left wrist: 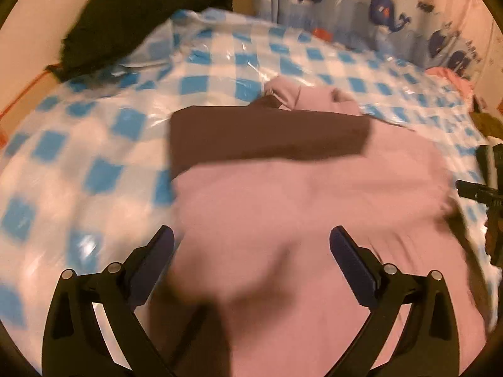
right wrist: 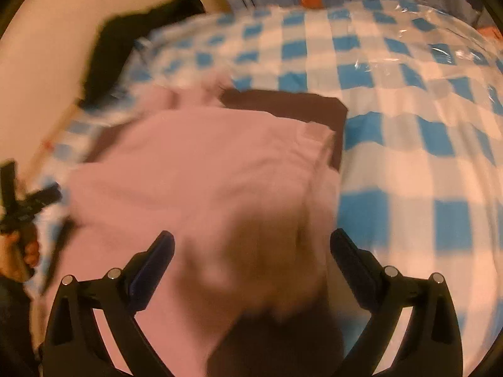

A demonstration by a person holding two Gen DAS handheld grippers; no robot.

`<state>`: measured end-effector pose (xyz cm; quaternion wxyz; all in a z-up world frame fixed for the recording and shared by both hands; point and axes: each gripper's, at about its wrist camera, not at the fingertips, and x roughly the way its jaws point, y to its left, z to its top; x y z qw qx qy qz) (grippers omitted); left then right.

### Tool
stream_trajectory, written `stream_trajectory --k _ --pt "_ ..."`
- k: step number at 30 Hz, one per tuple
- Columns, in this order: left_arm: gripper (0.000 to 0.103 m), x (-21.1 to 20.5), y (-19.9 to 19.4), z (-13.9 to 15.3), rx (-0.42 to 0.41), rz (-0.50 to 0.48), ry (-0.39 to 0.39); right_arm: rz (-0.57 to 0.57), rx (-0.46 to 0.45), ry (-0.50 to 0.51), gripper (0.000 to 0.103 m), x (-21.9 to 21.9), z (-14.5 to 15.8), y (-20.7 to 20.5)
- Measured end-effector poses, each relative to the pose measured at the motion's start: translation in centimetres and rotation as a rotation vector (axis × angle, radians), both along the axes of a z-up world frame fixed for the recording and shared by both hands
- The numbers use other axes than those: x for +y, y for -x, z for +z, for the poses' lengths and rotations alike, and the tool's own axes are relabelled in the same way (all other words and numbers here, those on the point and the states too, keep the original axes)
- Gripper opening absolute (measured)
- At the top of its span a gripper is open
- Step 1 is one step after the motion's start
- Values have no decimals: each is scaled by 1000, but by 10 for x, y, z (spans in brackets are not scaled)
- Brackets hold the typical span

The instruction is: Fold large clothes

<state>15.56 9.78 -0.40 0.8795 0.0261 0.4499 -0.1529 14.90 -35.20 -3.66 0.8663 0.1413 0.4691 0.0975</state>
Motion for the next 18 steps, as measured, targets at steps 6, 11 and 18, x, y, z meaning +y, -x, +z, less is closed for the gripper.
stream_trajectory --k 6,11,18 --pt "96 128 135 5 146 109 141 21 119 -203 95 -55 8 145" --pt "96 221 234 -51 302 307 335 -48 224 -377 96 -85 -19 239" --pt "96 216 291 -103 410 311 541 -34 295 -456 96 -66 -28 296"
